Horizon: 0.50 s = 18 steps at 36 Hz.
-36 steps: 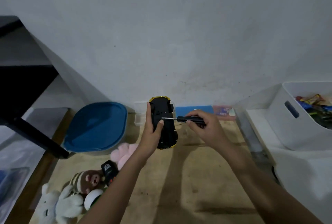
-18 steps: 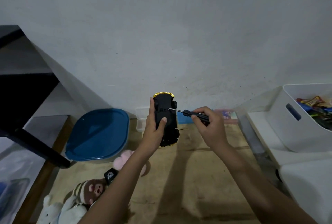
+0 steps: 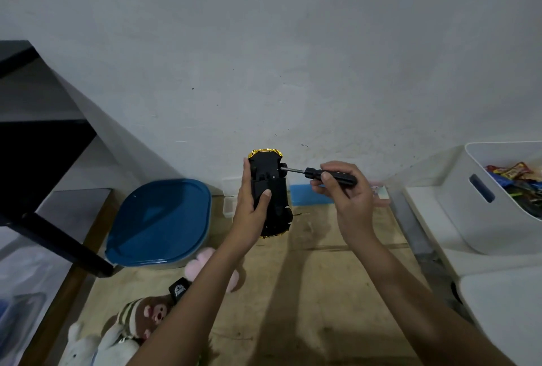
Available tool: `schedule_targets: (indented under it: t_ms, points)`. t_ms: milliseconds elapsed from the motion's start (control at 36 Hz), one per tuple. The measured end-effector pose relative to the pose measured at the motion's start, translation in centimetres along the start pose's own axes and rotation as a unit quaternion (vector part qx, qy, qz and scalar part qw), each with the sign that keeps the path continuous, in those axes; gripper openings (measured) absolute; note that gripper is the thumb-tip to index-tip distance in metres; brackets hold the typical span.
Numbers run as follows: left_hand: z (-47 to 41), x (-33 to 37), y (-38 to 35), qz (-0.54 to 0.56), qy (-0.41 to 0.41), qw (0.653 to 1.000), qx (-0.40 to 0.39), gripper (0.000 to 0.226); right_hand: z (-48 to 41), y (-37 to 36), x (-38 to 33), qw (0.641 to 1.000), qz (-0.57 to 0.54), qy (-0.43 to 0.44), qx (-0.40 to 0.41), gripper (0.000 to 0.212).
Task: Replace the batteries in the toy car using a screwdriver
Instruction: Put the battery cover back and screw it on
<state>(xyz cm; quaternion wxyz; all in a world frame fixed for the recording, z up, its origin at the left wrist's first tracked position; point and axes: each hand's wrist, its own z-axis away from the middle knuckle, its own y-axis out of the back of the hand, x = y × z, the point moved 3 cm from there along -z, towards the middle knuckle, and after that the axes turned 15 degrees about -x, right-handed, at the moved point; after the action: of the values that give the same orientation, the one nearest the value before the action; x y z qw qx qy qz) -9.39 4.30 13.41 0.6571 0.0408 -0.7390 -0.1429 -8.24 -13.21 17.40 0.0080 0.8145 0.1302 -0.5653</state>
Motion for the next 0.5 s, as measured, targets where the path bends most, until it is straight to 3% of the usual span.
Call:
schedule_targets:
  t_ms: [278, 500]
  points:
    - [0.03, 0.28, -0.3, -0.005, -0.009, 1.0, 0.007, 0.07, 0.02, -1.03, -0.27, 0.998, 0.058, 0.005, 0.006, 0.021]
    - [0.06, 0.63, -0.63, -0.005, -0.003, 1.0, 0.003, 0.068, 0.0, -0.82, -0.29, 0.997, 0.075, -0.016, 0.006, 0.013]
